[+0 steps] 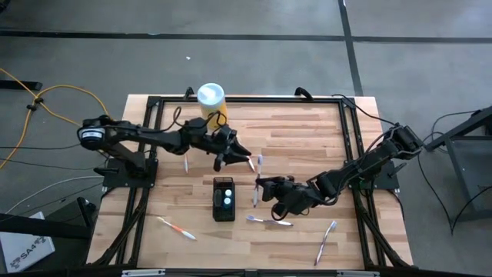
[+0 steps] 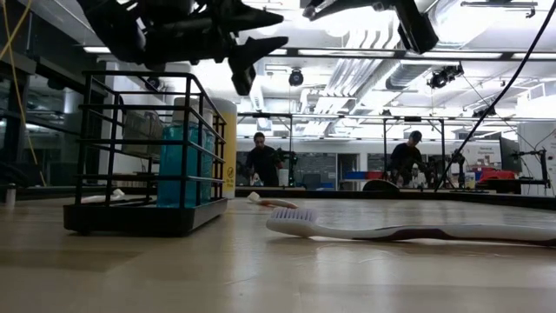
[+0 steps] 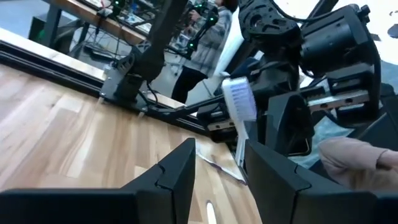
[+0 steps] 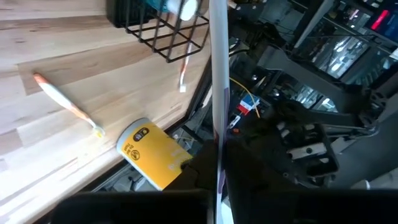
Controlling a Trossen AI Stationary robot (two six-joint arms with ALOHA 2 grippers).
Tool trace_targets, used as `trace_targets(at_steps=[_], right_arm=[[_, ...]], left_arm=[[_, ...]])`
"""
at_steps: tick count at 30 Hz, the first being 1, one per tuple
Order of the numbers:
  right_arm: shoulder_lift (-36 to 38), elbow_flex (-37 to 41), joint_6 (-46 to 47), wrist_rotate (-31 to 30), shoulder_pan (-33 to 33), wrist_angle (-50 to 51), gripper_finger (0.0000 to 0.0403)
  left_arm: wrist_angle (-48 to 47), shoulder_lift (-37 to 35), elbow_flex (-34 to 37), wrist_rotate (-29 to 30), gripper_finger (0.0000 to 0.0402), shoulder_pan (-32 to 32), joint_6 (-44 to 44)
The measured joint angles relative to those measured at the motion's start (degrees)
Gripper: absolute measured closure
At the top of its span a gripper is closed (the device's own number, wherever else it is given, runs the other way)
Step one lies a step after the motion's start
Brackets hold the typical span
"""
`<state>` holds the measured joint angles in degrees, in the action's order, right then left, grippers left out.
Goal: Pick & Place toothbrushing station
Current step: Put the top purple toothbrush into the top section of the black wire organizer
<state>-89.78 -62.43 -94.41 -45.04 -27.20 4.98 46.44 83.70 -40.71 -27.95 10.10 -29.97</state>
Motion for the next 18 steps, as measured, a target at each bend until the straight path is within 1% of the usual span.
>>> trace_targets(at_steps=[7, 12, 18], right_arm=[[0.0, 0.0, -1.8, 0.0, 0.0, -1.6, 0.0398], [0.0, 0.0, -1.9, 0.2, 1.0, -1.9, 0.0398], [0.0, 0.0, -3.3, 0.2, 1.1, -2.3, 0.0398]], left_arm=[[0.7, 0.5, 0.0, 0.0, 0.0266, -0.9, -0.1], [2.2, 0.5, 0.0, -1.6, 0.0266, -2.0, -1.3], [2.0, 0.5, -0.2, -6.2, 0.0266, -2.6, -2.8]])
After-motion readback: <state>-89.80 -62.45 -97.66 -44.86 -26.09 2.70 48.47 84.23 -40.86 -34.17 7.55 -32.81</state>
